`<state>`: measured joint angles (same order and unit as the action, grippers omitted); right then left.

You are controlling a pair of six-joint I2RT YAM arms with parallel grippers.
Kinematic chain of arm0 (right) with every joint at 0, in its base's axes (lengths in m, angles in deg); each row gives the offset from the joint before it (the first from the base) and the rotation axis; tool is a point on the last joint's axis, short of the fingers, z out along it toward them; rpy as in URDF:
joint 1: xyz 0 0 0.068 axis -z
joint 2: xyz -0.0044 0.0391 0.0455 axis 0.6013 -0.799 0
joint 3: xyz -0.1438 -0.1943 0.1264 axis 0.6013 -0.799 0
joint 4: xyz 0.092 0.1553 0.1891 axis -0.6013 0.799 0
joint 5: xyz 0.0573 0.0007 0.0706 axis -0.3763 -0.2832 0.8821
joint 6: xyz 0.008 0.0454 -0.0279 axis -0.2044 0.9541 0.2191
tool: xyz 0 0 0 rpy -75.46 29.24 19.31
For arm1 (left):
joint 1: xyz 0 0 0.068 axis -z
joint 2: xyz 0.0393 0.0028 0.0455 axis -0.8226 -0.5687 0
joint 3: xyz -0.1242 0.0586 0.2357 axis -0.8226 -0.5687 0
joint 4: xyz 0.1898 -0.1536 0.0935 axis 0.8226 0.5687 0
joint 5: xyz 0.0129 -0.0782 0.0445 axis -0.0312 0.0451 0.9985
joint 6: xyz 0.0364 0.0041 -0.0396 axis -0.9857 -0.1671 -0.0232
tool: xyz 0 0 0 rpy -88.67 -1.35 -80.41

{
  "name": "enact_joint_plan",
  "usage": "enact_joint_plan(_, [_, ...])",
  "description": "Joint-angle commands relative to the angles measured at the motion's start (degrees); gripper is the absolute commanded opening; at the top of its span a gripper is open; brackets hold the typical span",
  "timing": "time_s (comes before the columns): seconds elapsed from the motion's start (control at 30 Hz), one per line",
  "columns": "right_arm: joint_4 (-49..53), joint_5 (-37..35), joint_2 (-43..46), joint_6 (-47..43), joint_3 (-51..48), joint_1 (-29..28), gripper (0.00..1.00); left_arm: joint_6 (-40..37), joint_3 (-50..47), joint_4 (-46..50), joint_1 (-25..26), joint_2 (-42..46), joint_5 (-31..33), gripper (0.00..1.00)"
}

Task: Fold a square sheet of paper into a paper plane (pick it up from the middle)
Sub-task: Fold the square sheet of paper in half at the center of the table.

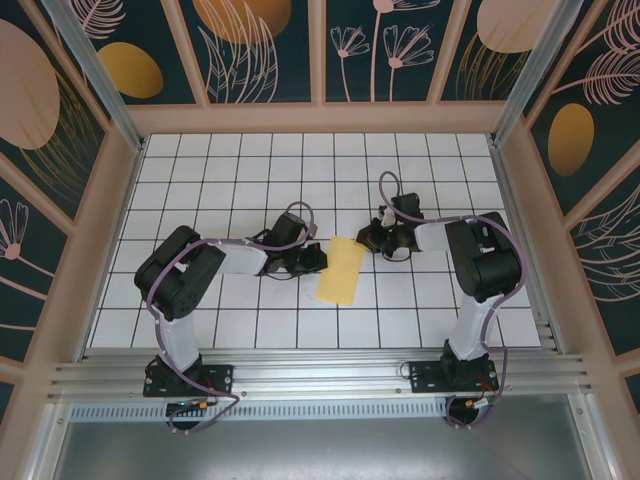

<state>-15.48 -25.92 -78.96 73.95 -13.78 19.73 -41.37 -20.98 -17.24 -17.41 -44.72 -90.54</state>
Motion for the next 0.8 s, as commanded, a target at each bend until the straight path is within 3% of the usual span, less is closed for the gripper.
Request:
enact_joint_plan(0.0, [1.0,-1.5,-0.8,-0.7,-1.0,0.1,0.00,-0.6,-2.2,6.5,0.5,-1.5,2.5,0.00])
enact_joint_plan(0.27, [6.3,-1.6,7.0,-2.3,2.4,0.0,0.00,-0.2,-1.9,5.8,0.5,-2.3,1.4,0.00])
enact_joint_plan(0.43, [5.1,-2.7,10.8,-1.1,-0.5,-0.5,0.00,0.0,-1.6,5.9,0.5,-2.3,1.1,0.00])
enact_joint_plan(0.77, [2.1,-2.5,5.7,-1.5,-2.1,-0.4,0.00,-0.2,-1.3,6.6,0.4,-2.2,1.2,0.00])
